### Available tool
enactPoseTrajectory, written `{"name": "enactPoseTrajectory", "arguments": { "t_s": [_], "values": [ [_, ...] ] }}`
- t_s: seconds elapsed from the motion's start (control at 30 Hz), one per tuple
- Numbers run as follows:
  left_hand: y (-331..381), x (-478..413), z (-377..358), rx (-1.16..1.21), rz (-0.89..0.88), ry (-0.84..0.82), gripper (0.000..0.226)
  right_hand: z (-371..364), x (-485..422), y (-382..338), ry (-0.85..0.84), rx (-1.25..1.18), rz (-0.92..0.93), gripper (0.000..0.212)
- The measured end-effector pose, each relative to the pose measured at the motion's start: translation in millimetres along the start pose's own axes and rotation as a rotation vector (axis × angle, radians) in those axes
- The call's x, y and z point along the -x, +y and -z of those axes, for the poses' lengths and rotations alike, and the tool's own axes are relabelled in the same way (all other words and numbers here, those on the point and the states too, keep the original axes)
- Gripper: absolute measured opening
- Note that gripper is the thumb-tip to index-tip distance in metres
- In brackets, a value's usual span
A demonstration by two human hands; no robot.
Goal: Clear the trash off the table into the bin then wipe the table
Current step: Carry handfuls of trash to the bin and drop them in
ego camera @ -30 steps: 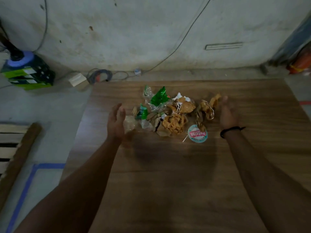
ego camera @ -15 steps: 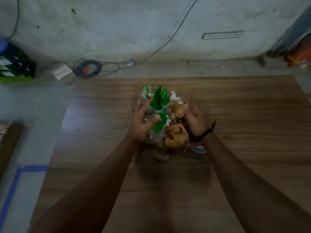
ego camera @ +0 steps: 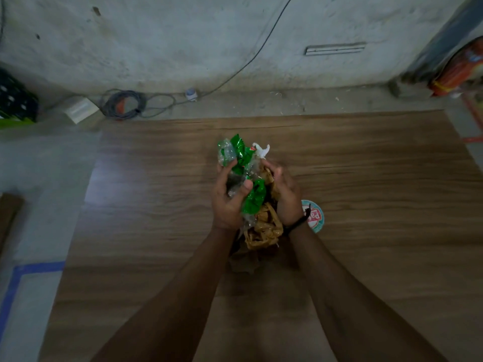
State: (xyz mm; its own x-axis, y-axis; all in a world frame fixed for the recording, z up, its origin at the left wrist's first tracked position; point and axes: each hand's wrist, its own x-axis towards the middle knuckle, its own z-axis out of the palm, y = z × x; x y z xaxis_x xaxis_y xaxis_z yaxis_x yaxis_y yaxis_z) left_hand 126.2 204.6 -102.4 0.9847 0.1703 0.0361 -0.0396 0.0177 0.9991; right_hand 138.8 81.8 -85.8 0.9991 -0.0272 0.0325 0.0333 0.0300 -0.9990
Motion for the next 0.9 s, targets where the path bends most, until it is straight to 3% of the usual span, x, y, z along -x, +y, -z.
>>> {"name": "enactPoseTrajectory", "arguments": {
  "t_s": [0.23, 0.4, 0.6, 0.73, 0.9],
  "values": [
    [13.2, 4.0, 10.5, 0.143, 0.088, 0.016, 0.076, -14.2, 16.4, -16.0, 0.017, -0.252, -0.163, 0.045],
    [50.1, 8.7, 10.1, 0.233, 0.085, 0.035, 0.057, -15.6, 23.3, -53.2, 0.035, -0.208, -0.125, 0.04],
    [99.2, 22.4, -8.1, 0.245, 0.025, -0.03, 0.053, -1.9, 44.2, -95.0, 0.103, -0.24, -0.112, 0.042],
    [122.1, 41.0, -31.3, 0.284, 0.038, -0.139, 0.069, 21.4, 65.8, -121.4, 0.177, -0.256, -0.103, 0.059],
    [142.8, 74.0, -83.0, 0.31, 0.016, -0.26, 0.061, 72.8, 107.0, -150.5, 0.321, -0.247, -0.059, 0.055]
  ]
}}
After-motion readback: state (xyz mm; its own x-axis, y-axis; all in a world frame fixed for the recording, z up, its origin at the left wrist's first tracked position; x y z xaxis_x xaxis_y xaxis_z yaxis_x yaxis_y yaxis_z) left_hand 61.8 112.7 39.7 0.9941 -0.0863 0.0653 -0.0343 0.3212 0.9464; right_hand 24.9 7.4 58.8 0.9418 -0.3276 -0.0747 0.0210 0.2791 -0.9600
